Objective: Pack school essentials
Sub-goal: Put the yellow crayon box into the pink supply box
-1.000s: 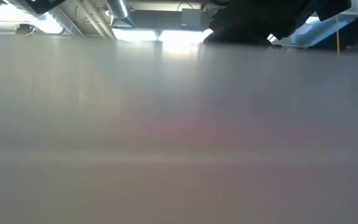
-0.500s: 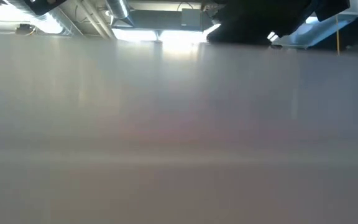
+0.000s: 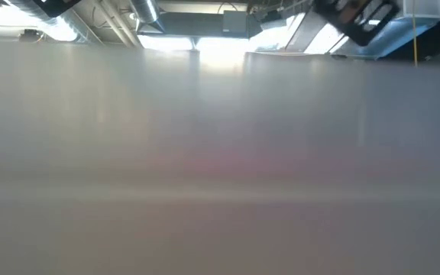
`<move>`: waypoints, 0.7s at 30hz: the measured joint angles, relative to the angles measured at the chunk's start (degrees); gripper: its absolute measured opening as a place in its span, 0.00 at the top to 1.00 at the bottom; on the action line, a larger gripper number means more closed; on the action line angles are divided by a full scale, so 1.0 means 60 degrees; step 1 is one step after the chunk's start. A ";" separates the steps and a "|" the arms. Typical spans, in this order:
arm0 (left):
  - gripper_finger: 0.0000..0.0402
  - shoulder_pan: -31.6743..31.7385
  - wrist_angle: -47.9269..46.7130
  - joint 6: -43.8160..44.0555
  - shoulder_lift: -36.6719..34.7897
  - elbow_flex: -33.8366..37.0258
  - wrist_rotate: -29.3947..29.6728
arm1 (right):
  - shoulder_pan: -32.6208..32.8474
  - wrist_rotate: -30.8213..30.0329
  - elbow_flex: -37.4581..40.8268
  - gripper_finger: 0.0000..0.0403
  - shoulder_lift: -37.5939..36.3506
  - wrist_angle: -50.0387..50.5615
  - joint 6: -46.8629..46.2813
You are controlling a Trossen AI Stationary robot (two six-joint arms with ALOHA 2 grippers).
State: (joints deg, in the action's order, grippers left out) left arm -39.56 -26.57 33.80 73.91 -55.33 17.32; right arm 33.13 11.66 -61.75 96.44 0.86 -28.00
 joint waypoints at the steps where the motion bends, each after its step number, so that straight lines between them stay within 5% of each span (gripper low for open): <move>1: 1.00 -0.0002 0.0000 -0.0007 0.0000 0.0000 0.0000 | 0.0062 -0.0014 -0.0005 0.76 0.0004 -0.0015 -0.0022; 12: 1.00 0.0002 -0.0002 -0.0470 0.0000 0.0000 0.0001 | 0.0134 -0.0493 -0.0038 0.76 0.1239 -0.1706 -0.0884; 21: 1.00 0.0000 0.0000 -0.0751 0.0000 0.0000 0.0000 | 0.0131 0.1119 -0.1285 0.76 0.2693 -0.1785 -0.0995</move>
State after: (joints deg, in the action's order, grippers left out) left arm -39.56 -26.57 29.30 73.91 -55.33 17.32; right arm 33.92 18.38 -69.46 112.60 -9.85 -33.97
